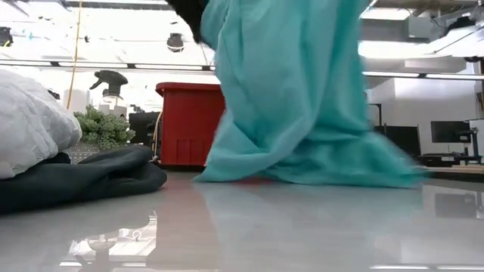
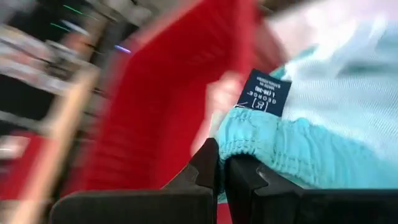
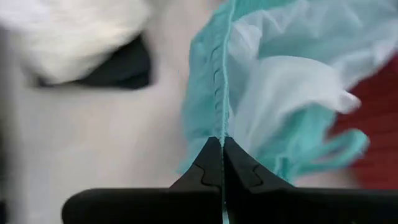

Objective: Fold Laundry from Bin
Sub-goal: Fold the blue shorts

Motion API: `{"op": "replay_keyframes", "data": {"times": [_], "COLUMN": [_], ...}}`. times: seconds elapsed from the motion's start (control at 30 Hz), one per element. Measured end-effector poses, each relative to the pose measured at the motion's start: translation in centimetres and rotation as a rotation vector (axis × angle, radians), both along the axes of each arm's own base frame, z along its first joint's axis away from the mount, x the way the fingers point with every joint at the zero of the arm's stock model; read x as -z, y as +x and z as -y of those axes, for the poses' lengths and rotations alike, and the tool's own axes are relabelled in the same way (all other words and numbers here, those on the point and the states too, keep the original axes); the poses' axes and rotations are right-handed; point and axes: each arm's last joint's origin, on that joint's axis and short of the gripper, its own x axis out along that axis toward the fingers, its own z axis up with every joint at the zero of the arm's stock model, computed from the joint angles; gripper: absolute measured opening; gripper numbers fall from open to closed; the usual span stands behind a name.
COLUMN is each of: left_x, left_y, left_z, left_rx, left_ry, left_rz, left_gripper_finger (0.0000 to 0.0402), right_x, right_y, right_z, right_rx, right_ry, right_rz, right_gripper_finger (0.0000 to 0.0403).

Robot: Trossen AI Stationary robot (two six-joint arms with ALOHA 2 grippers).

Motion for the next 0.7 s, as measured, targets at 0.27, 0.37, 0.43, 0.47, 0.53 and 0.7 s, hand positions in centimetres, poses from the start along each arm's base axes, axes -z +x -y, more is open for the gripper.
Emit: {"op": "replay_keyframes", "data": {"times": [0.27, 0.37, 0.43, 0.47, 0.53, 0.7], "left_x": [-9.5, -11.3, -12.2, -12.6, -13.1, -13.6], "left_y": [-6.3, -8.0, -9.1, -9.6, -10.6, -12.5], "left_z": [2.1, 2.8, 3.2, 3.4, 3.8, 4.9], "left_rx": [-0.065, -0.091, -0.122, -0.127, -0.114, 0.016], "left_ry": [0.206, 0.204, 0.203, 0.200, 0.192, 0.135], "left_rz": [0.192, 0.225, 0.279, 0.300, 0.338, 0.376], "left_gripper_finger": [0.0000, 0.0000, 0.0000, 0.0000, 0.0000, 0.0000], "right_x": [-1.7, -2.5, -2.2, -1.7, -0.3, 3.2], "right_y": [-0.6, -1.3, -1.1, -0.9, -0.2, -0.2], "right_z": [3.5, 4.9, 5.4, 5.5, 5.8, 7.7], "right_rx": [-0.083, -0.063, -0.149, -0.155, -0.094, 0.153], "right_ry": [-0.293, -0.213, 0.092, 0.220, 0.334, 0.070], "right_rz": [-0.016, 0.003, -0.054, -0.087, -0.148, -0.206], "right_gripper_finger": [0.0020, 0.0019, 0.0019, 0.0019, 0.0019, 0.0019]}}
